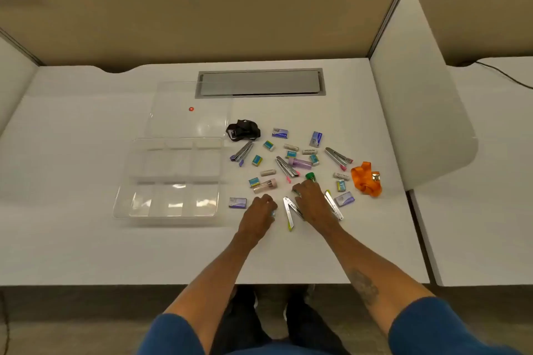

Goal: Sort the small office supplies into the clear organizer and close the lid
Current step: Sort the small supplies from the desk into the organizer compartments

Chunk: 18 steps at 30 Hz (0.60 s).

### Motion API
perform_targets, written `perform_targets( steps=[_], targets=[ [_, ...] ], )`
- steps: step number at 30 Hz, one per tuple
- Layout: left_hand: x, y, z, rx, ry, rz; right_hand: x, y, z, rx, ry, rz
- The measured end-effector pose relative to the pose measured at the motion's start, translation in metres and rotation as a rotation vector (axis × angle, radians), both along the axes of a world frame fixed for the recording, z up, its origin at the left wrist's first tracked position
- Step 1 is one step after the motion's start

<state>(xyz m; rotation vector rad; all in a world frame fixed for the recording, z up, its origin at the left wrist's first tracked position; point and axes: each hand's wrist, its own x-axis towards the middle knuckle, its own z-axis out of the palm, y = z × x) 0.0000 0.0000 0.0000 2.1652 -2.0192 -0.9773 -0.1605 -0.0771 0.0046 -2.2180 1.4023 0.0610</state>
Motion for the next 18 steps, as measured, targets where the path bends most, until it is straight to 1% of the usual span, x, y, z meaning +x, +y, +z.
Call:
perform_targets(
  steps=[1, 5, 7, 11, 14, 18],
  targets=[
    [-0.001, -0.002, -0.002, 0.002, -0.014, -0.014, 0.002, 0.0, -0.001, -0.018, 0.045, -0.006],
    [0.001, -0.006, -0.006, -0.024, -0.008, -0.039, 0.006, 0.0, -0.007, -0.058, 0.085, -0.042],
    [0.006, -0.008, -0.007, -0.033, 0.007, -0.047, 0.009, -0.001, -0.008, -0.062, 0.068, -0.077],
    [0.021, -0.011, -0.001, -0.077, 0.033, -0.089, 0.017, -0.001, -0.004, -0.119, -0.029, -0.168],
    [0.042, -0.018, 0.011, -0.19, 0.027, -0.104, 0.035, -0.004, 0.004, -0.152, -0.135, -0.144],
    [0.079, -0.027, 0.03, -0.334, 0.012, 0.027, 0.077, -0.015, 0.022, -0.098, -0.292, -0.112]
  ],
)
